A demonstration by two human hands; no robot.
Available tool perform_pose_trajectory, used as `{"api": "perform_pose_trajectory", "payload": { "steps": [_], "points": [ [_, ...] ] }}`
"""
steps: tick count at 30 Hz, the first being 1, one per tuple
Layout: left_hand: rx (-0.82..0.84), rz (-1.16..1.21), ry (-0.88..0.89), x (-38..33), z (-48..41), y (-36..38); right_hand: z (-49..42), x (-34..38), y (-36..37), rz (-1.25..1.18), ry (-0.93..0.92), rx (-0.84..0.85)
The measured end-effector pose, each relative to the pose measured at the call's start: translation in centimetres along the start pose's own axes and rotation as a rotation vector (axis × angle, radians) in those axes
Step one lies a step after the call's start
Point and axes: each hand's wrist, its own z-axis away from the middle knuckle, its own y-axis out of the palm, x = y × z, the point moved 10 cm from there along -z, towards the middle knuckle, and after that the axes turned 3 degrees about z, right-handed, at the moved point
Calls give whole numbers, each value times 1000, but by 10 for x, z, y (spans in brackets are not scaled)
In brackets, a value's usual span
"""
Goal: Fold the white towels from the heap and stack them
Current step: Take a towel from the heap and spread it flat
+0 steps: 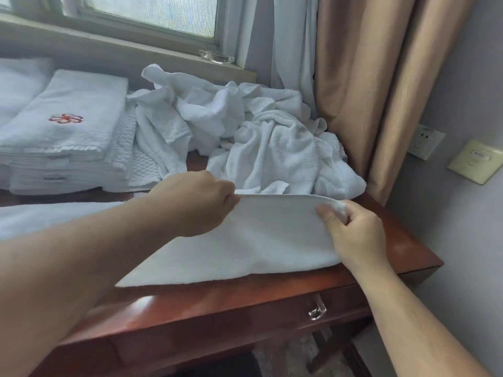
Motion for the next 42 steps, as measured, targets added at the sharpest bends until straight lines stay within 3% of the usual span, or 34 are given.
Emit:
{"api": "perform_pose_trajectory", "payload": {
  "steps": [11,15,21,25,29,38,42],
  "points": [
    [59,-68,-2,25,-40,55,-42,-44,58,166,155,193],
    [27,-40,-1,32,-37,65,-36,-48,56,209,199,139],
    [73,292,-195,67,-10,53,-18,21,59,362,-82,38],
    [45,519,-333,109,43,23,23,103,103,235,-294,144],
    [-102,736,-438,143,123,-10,82,200,145,108,-587,248],
    [-354,479,-608,208,290,-65,193,313,210,-15,-972,638],
    [-380,523,-670,226,342,-59,215,338,219,-13,-1090,630]
  ]
}}
